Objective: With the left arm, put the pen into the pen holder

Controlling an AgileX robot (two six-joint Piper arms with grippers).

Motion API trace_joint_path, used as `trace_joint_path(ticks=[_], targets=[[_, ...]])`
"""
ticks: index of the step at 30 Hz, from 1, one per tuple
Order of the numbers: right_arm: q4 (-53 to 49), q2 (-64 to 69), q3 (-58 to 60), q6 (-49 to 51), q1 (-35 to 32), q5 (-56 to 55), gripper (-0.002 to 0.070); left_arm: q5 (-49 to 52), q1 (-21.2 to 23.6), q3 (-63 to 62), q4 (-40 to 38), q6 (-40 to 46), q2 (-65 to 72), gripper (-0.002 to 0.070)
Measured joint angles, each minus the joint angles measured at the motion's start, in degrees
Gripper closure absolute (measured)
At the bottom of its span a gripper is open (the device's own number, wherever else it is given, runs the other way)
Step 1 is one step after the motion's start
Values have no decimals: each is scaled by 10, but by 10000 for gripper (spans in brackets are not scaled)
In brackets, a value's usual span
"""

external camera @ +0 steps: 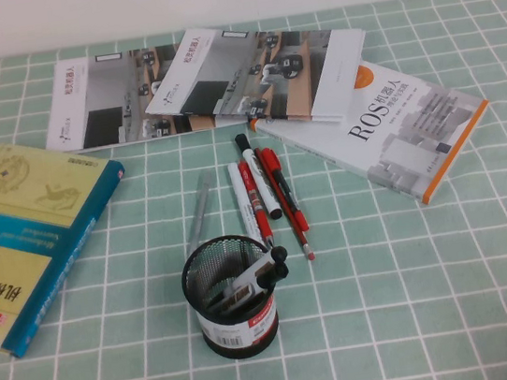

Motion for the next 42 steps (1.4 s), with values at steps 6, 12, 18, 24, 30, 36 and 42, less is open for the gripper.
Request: trace_joint_path(ticks=[6, 12, 18, 24, 30, 36, 42], targets=[[0, 0, 0, 0, 0, 0, 696, -6, 0, 0, 0, 0, 0, 678], [0, 0, 0, 0, 0, 0, 696, -73, 0, 2, -6, -5, 0, 678], [0, 0, 0, 0, 0, 0, 696, -172, 0, 2, -29, -72, 0, 678], [0, 0, 0, 0, 0, 0, 696, -217, 0, 2, -29, -112, 0, 678], [0, 0, 0, 0, 0, 0, 696, -204, 0, 2, -38, -174, 1, 678], [0, 0, 0, 0, 0, 0, 696, -45, 0, -109, -45, -217, 104, 678], [0, 0, 0, 0, 0, 0, 696, 102, 0, -277, -50, -177, 282, 678]])
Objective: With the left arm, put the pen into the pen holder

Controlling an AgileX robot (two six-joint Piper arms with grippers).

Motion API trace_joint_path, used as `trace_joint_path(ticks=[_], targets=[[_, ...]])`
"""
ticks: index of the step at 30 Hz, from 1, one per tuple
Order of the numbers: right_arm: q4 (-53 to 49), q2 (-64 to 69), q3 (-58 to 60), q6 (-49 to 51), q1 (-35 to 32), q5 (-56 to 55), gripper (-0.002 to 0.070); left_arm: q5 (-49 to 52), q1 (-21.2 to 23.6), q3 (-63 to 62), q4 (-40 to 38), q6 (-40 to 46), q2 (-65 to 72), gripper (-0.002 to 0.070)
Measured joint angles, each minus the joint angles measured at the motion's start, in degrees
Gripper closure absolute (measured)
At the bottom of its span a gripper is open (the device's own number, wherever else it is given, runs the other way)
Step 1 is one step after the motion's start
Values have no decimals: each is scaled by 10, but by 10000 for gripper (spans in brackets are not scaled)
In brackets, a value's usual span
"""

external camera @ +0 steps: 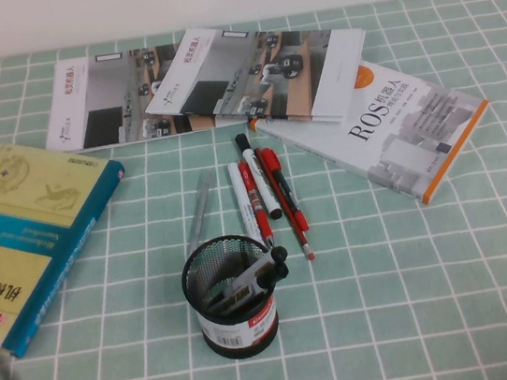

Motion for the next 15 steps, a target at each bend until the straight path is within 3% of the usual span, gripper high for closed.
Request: trace_joint_path(ticks=[9, 15], targets=[[0, 0, 0, 0, 0, 0, 696, 85, 0, -171, -126, 191, 261, 678], [0, 0, 0, 0, 0, 0, 696, 88, -20, -268, -158, 235, 427, 678]])
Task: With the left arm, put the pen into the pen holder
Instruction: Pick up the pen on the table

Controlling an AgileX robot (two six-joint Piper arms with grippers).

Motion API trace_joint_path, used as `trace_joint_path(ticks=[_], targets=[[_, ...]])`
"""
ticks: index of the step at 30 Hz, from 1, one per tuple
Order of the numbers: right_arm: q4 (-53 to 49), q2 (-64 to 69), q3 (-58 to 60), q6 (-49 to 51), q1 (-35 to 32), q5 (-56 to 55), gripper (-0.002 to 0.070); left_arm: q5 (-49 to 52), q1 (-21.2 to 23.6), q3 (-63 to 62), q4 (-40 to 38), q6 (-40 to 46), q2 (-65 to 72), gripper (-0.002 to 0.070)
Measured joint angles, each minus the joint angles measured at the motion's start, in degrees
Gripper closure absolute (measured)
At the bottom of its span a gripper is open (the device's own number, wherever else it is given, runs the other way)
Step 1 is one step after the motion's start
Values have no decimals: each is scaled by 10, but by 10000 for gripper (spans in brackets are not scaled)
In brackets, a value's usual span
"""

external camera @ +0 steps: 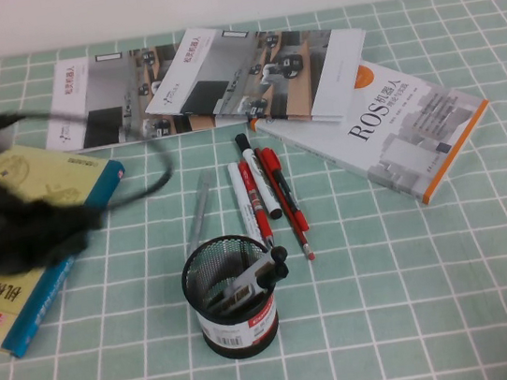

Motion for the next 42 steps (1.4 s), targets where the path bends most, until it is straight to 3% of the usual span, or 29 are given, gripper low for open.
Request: trace_joint_path(ticks=[6, 11, 24, 27, 32, 36, 42], targets=[[0, 0, 0, 0, 0, 0, 696, 14, -53, -130, 12, -1, 151, 678], [0, 0, 0, 0, 0, 0, 696, 82, -89, -261, 77, -43, 273, 678], [0, 0, 0, 0, 0, 0, 696, 234, -118, -515, 164, -50, 495, 676], [0, 0, 0, 0, 0, 0, 696, 241, -122, -526, 162, 7, 525, 621], [0, 0, 0, 0, 0, 0, 696, 239, -129, -526, 165, 6, 553, 443], [0, 0, 0, 0, 0, 0, 696, 224, -136, -528, 172, -34, 555, 402], [0, 0, 0, 0, 0, 0, 696, 219, -137, -530, 189, -77, 559, 396]])
